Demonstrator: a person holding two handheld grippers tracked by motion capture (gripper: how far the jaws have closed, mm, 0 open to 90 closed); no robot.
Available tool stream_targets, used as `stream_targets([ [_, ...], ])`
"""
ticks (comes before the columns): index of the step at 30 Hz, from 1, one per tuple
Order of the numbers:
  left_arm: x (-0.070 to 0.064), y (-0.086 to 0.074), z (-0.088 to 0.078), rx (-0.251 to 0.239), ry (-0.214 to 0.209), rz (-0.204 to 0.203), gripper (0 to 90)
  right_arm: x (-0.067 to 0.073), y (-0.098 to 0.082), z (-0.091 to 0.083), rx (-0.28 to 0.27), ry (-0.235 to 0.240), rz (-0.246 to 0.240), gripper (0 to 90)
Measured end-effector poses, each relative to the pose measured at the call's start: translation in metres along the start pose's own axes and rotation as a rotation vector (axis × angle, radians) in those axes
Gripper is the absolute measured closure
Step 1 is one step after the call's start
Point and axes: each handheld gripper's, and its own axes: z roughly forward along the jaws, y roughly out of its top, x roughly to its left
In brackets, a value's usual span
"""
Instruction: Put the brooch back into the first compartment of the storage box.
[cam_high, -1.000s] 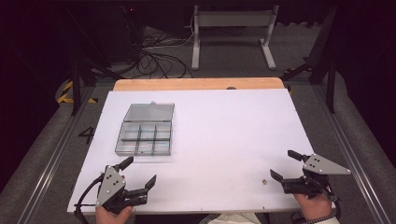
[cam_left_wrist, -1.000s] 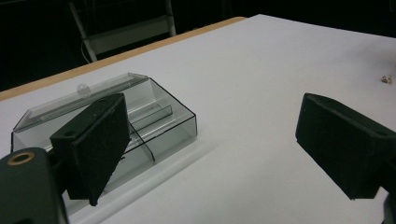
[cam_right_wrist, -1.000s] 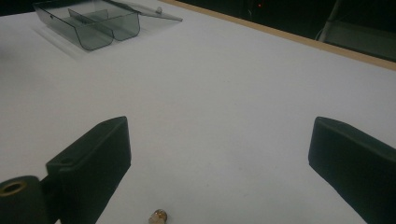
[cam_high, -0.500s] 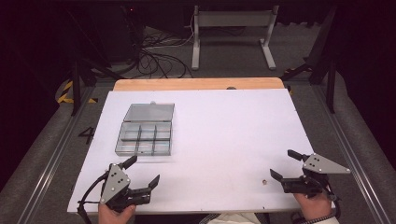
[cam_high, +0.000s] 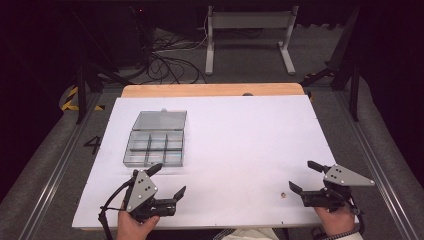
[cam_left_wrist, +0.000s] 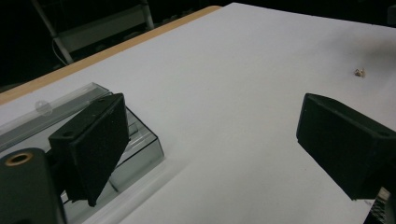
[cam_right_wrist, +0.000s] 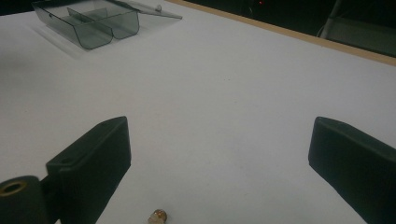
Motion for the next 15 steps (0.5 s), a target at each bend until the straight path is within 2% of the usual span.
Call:
stream_targets([
  [5, -0.007, 0.009, 0.011, 0.020, -0.032, 0.014, 10.2, 0.000, 0.000, 0.000, 0.001, 0.004, 0.003, 6.5],
  [15, -0.017, 0.020, 0.024, 0.023, -0.082, 0.011, 10.7, 0.000, 0.000, 0.000, 0.004, 0.006, 0.001, 6.5],
])
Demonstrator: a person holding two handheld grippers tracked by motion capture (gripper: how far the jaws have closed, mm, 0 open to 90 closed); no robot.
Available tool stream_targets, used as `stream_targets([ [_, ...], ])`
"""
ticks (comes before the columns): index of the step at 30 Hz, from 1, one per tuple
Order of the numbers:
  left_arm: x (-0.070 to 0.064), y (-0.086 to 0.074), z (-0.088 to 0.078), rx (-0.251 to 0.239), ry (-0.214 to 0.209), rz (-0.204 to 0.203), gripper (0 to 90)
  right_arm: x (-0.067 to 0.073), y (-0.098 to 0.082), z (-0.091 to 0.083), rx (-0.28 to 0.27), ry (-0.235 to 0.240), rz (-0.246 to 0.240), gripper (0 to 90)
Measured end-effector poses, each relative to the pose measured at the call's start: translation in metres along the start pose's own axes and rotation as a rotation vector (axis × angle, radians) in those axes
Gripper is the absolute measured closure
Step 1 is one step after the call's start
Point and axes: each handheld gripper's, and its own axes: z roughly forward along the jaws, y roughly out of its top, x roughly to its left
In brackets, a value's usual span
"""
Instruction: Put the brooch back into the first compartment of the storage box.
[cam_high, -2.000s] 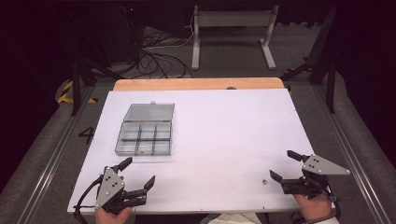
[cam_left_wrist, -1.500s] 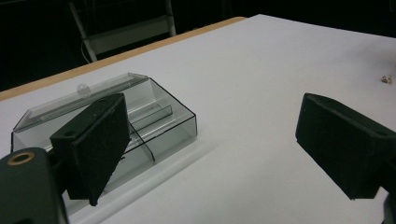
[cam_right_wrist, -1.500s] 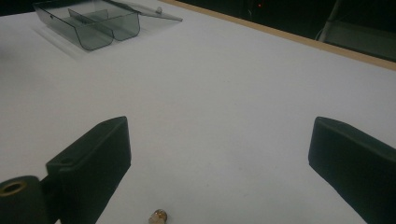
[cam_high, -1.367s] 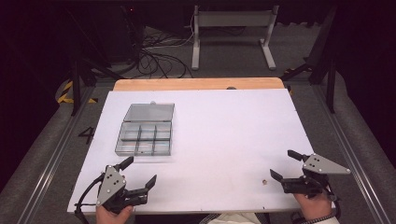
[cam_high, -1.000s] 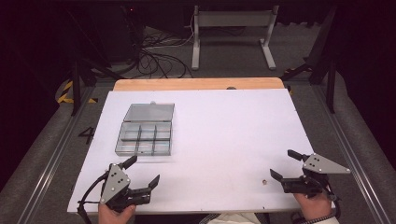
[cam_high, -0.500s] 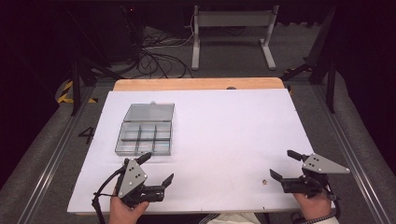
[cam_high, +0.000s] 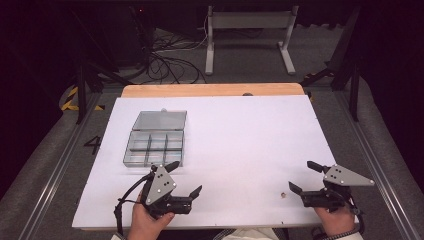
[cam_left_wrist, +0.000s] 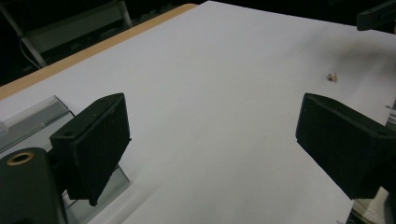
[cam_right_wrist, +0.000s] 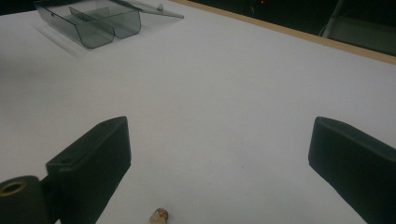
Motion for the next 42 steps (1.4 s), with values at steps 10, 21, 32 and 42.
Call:
stream_targets([
  [10, -0.009, 0.010, 0.011, 0.002, -0.050, 0.010, 10.8, 0.000, 0.000, 0.000, -0.001, 0.003, 0.001, 6.5],
  [21, -0.020, 0.019, 0.024, 0.010, -0.076, 0.039, 10.9, -0.001, 0.000, 0.000, -0.001, 0.003, 0.003, 6.5],
  [32, -0.028, 0.025, 0.045, 0.016, -0.127, 0.039, 11.4, -0.001, -0.001, 0.001, 0.002, -0.001, 0.007, 6.5],
  [42, -0.039, 0.030, 0.064, 0.030, -0.183, 0.023, 12.3, -0.002, -0.001, 0.001, 0.004, -0.006, 0.013, 6.5],
])
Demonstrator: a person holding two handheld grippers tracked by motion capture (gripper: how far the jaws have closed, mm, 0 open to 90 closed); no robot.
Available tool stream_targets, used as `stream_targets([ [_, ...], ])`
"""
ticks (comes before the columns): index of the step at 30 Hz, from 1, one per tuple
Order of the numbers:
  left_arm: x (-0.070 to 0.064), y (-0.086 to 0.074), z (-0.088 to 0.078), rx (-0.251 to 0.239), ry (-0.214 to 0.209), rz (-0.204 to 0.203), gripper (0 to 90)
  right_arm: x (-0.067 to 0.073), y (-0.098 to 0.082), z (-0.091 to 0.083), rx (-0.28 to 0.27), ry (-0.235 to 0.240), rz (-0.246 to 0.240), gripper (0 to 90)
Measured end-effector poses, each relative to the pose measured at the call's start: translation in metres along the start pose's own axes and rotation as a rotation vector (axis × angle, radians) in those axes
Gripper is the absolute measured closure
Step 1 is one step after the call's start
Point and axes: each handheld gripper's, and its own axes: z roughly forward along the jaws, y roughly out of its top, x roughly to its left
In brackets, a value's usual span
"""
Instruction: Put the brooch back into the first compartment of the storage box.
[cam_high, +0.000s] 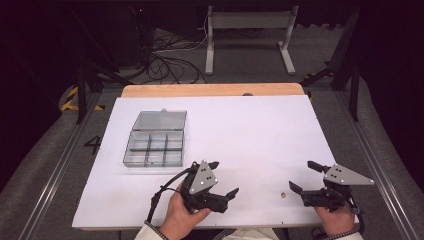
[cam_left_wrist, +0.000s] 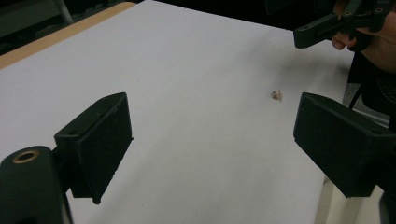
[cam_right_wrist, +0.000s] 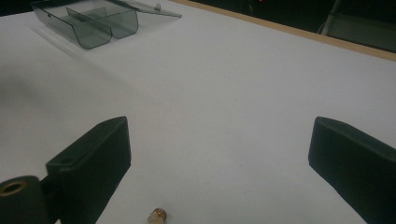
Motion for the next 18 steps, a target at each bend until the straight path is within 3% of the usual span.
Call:
stream_targets([
  [11, -0.006, 0.000, 0.025, 0.006, -0.043, 0.011, 13.6, -0.002, 0.000, 0.001, -0.004, 0.004, 0.010, 6.5],
  [18, -0.012, -0.001, 0.044, 0.015, -0.045, 0.021, 14.2, -0.003, 0.001, 0.002, -0.005, 0.007, 0.016, 6.4],
])
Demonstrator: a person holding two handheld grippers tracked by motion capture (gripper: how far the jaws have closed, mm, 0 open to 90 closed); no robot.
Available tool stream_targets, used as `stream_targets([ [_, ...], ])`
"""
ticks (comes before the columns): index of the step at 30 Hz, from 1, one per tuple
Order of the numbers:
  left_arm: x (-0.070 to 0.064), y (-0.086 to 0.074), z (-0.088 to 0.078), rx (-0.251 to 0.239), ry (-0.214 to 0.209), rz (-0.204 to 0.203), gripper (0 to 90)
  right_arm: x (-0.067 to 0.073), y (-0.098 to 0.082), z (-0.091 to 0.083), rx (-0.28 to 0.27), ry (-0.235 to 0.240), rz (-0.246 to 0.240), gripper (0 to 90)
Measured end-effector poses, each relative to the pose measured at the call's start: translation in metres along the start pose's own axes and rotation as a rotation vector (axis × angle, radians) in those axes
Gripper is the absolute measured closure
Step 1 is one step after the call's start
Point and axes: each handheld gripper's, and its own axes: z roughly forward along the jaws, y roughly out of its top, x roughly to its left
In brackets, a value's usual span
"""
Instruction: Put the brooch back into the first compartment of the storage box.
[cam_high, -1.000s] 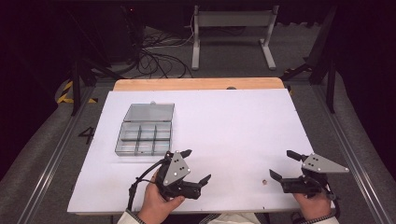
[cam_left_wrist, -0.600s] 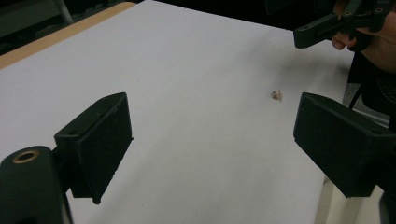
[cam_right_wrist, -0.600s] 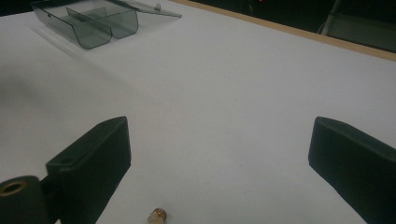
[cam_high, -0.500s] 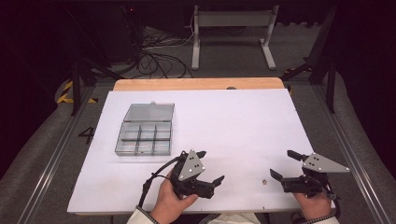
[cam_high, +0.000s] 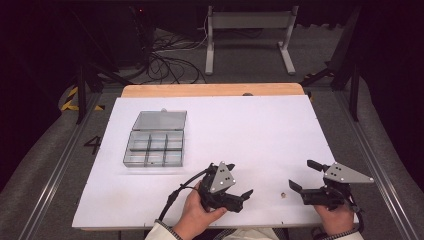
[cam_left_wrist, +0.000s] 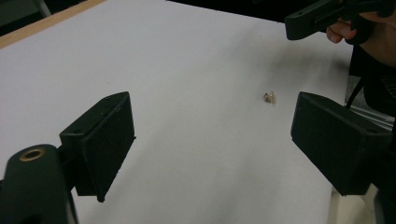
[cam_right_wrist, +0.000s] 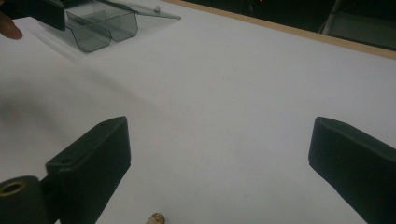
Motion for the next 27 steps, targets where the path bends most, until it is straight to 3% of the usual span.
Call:
stream_targets([
  [11, -0.006, -0.002, 0.028, 0.037, -0.043, -0.023, 14.7, -0.003, 0.000, 0.001, 0.000, -0.005, 0.010, 6.4],
  [24, -0.011, -0.004, 0.055, 0.102, -0.078, -0.019, 15.3, -0.005, -0.001, 0.000, 0.001, -0.007, 0.025, 6.4],
  [27, -0.012, -0.005, 0.061, 0.114, -0.096, -0.043, 15.3, -0.005, -0.001, 0.000, 0.004, -0.008, 0.029, 6.4],
])
